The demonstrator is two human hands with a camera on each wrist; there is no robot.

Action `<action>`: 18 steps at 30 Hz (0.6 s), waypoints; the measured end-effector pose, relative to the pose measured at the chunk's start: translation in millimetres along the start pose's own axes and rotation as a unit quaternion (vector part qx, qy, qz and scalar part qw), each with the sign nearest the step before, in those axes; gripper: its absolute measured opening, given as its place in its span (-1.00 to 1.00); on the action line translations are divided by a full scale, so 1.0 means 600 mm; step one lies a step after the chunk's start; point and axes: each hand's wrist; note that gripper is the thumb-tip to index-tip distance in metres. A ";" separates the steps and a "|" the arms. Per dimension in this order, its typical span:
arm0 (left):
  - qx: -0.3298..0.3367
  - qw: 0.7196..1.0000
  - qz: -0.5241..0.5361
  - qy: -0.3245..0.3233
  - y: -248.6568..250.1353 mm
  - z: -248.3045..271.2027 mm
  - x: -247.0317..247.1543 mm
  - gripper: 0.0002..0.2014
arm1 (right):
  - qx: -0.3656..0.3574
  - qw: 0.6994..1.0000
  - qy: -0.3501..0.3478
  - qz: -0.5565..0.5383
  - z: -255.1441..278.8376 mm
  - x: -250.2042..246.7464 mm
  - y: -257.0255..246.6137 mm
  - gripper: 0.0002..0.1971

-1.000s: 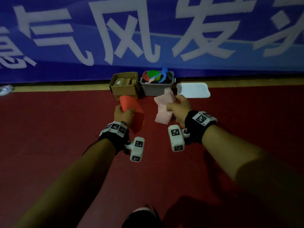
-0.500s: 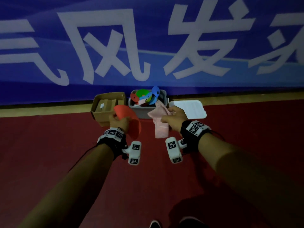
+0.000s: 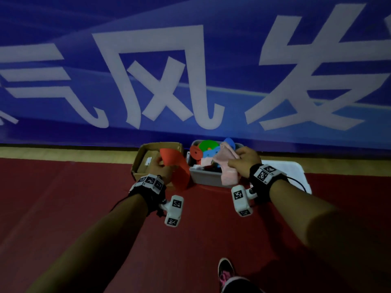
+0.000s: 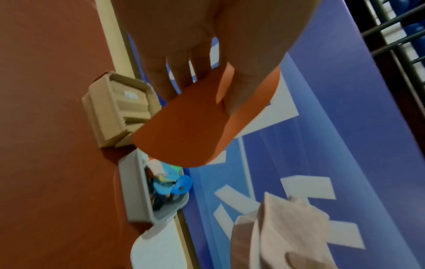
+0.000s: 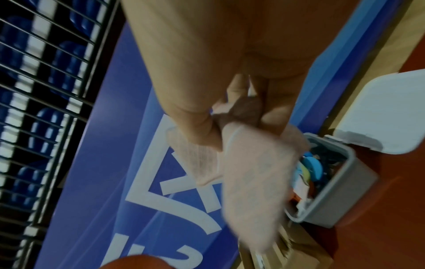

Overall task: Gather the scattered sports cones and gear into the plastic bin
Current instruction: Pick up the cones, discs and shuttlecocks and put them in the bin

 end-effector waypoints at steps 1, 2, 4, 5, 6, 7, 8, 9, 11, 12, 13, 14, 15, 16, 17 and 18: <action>-0.002 1.000 0.004 0.003 0.013 -0.030 0.014 -0.51 | -0.001 1.000 -0.004 0.001 -0.043 0.008 -0.013 -0.71; -0.003 1.000 0.004 0.011 0.030 -0.067 0.031 -0.56 | -0.001 1.000 -0.009 0.006 -0.089 0.017 -0.032 -0.71; 0.002 1.000 -0.010 0.009 0.053 -0.116 0.049 -0.68 | -0.006 1.000 -0.012 0.026 -0.153 0.032 -0.055 -0.71; 0.000 1.000 -0.021 0.001 0.066 -0.148 0.060 -0.70 | -0.010 0.999 -0.012 0.039 -0.191 0.041 -0.068 -0.69; -0.005 0.999 -0.035 -0.004 0.072 -0.173 0.072 -0.69 | -0.015 0.998 -0.013 0.058 -0.219 0.048 -0.073 -0.69; -0.009 0.999 -0.038 -0.007 0.076 -0.208 0.090 -0.69 | -0.022 0.996 -0.017 0.080 -0.253 0.060 -0.077 -0.70; -0.011 0.999 -0.043 -0.014 0.073 -0.231 0.102 -0.73 | -0.027 0.994 -0.018 0.105 -0.269 0.066 -0.074 -0.71; -0.009 0.998 -0.053 -0.026 0.074 -0.280 0.130 -0.78 | -0.020 0.992 -0.010 0.125 -0.310 0.083 -0.072 -0.72; -0.001 0.995 -0.085 -0.046 0.076 -0.330 0.163 -0.83 | -0.011 0.989 -0.004 0.146 -0.345 0.099 -0.061 -0.71; 0.010 0.993 -0.093 -0.065 0.086 -0.367 0.186 -0.83 | -0.001 0.988 0.000 0.152 -0.378 0.114 -0.056 -0.71; 0.009 0.992 -0.095 -0.080 0.089 -0.398 0.207 -0.75 | 0.017 0.988 0.007 0.156 -0.405 0.126 -0.051 -0.71; -0.006 0.992 -0.077 -0.101 0.101 -0.434 0.230 -0.63 | 0.037 0.987 0.012 0.159 -0.434 0.137 -0.051 -0.70; -0.017 0.991 -0.066 -0.119 0.110 -0.465 0.249 -0.56 | 0.053 0.985 0.015 0.161 -0.460 0.145 -0.050 -0.70; -0.017 0.989 -0.066 -0.133 0.115 -0.502 0.272 -0.56 | 0.067 0.984 0.022 0.162 -0.484 0.151 -0.053 -0.70; -0.009 0.984 -0.084 -0.158 0.125 -0.552 0.304 -0.59 | 0.088 0.982 0.037 0.163 -0.521 0.161 -0.057 -0.71; -0.008 0.979 -0.104 -0.176 0.129 -0.594 0.333 -0.58 | 0.106 0.980 0.048 0.163 -0.545 0.165 -0.065 -0.70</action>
Point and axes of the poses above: each hand's wrist, its own z-axis away from the middle knuckle, its own x-axis out of the palm, y = z × x, and after that the axes turned 9 degrees about y, right-handed
